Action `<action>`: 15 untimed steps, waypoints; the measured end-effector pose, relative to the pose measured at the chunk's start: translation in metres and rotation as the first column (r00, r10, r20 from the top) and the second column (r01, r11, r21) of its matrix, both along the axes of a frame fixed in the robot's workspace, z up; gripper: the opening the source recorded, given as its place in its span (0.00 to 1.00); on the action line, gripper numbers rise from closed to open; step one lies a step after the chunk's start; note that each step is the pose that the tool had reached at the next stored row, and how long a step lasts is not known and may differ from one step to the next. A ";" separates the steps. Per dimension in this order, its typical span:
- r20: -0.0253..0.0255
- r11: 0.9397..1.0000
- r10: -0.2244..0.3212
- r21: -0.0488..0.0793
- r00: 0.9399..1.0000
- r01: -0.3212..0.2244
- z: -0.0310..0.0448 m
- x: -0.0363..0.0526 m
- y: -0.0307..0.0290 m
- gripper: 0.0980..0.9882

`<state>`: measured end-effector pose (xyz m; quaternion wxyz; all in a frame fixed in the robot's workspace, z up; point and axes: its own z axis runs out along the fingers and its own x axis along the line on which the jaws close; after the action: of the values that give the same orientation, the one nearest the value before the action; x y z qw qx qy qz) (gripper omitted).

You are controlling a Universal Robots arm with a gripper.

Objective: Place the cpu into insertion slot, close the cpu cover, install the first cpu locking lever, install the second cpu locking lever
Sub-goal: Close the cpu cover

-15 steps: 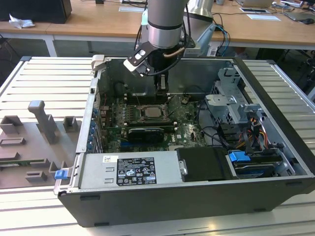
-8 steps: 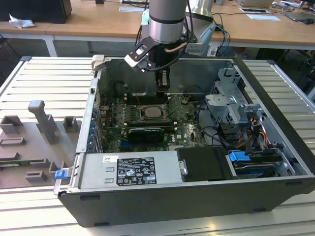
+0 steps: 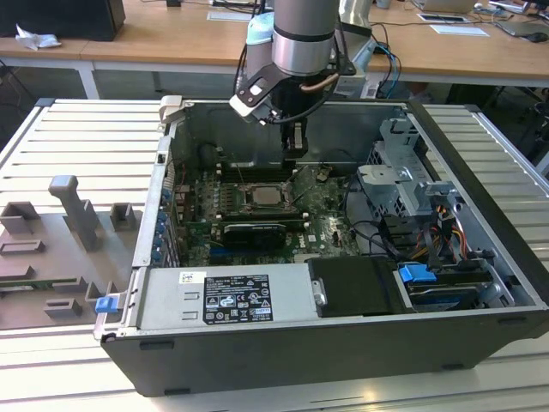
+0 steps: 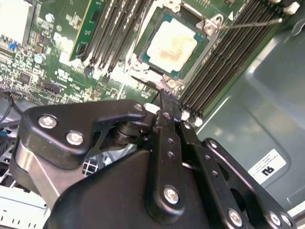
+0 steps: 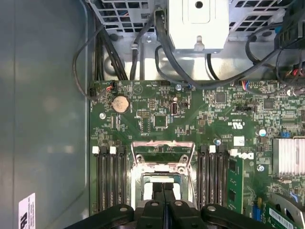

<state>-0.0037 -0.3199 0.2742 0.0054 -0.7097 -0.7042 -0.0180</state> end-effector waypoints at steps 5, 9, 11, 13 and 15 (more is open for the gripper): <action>0.000 1.000 0.000 0.000 1.000 0.000 0.0028 0.0060 0.0000 0.01; -0.002 1.000 0.000 -0.001 1.000 0.000 0.0029 0.0221 0.0000 0.01; -0.002 1.000 0.000 -0.001 1.000 0.000 0.0029 0.0262 0.0000 0.01; -0.002 1.000 0.000 -0.001 1.000 0.000 0.0027 0.0329 0.0000 0.01; -0.002 1.000 0.018 -0.001 1.000 -0.018 0.0014 0.0338 0.0000 0.01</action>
<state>0.0301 -0.3200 0.2755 0.0061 -0.7035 -0.7105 -0.0169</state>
